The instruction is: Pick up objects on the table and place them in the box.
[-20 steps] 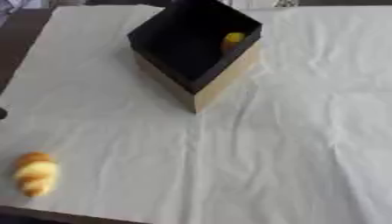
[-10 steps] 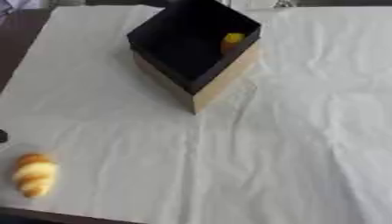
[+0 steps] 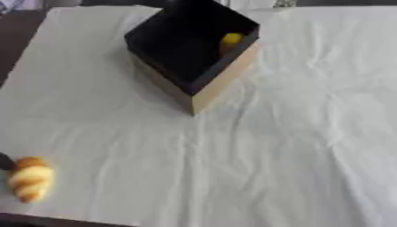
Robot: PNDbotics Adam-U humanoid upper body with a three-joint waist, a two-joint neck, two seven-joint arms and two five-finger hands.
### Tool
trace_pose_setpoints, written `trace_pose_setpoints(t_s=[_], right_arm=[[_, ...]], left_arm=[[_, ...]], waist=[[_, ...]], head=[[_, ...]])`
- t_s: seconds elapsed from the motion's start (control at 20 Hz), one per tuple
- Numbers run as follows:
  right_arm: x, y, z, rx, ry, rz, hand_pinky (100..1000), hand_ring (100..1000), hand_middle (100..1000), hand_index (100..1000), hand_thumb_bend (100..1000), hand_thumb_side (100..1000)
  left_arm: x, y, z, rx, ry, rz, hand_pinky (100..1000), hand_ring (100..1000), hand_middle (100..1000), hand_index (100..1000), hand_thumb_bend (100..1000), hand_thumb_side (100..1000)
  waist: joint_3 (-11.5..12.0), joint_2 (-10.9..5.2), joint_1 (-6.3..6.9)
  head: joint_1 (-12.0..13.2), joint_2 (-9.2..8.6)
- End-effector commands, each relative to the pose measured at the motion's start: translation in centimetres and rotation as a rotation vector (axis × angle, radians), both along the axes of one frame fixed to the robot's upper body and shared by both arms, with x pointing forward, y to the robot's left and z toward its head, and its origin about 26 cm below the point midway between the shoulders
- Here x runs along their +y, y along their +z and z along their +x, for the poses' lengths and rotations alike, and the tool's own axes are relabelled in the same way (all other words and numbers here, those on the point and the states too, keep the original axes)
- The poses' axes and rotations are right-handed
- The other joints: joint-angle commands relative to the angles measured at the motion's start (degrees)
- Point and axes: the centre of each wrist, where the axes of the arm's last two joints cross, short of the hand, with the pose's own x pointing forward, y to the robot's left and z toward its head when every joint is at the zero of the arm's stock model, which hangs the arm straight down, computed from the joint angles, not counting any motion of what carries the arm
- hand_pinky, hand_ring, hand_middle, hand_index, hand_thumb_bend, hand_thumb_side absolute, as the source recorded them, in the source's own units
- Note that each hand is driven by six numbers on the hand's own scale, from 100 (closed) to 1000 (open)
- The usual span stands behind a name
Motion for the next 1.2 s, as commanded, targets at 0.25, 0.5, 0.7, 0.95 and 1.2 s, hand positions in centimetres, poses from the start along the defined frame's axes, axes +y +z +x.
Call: trace_pose_setpoints(t_s=[0.25,0.5,0.7,0.95,1.2], right_arm=[[0.2,0.5,-0.3,-0.013,0.01,-0.011,918,910,720,802,100,291],[0.2,0.4,-0.3,-0.006,0.012,-0.006,919,910,719,801,100,297],[0.2,0.2,-0.3,0.001,0.014,-0.004,920,910,717,799,100,306],[0.3,0.0,-0.2,0.01,0.019,-0.006,920,911,716,799,100,315],[0.3,-0.1,-0.3,0.02,0.024,-0.011,921,911,714,799,100,323]], left_arm=[[-0.5,0.3,0.5,-0.044,-0.001,0.094,769,771,728,844,578,100],[-1.5,0.0,0.8,-0.119,-0.04,0.18,735,705,653,786,670,100],[-1.9,-0.7,1.1,-0.211,-0.047,0.214,681,609,552,688,650,100],[-1.9,-1.7,1.4,-0.353,0.004,0.107,555,492,433,546,330,100],[-1.7,-1.6,1.5,-0.448,0.059,-0.07,488,442,372,423,356,100]], waist=[[-0.26,-0.88,-0.01],[-0.54,-0.84,-0.03],[-0.73,-0.81,-0.02],[-0.84,-0.83,0.04],[-0.8,-0.84,0.11]], head=[[0.55,-0.51],[0.89,-0.64],[0.99,-0.71],[1.17,-0.73],[1.05,-0.72]])
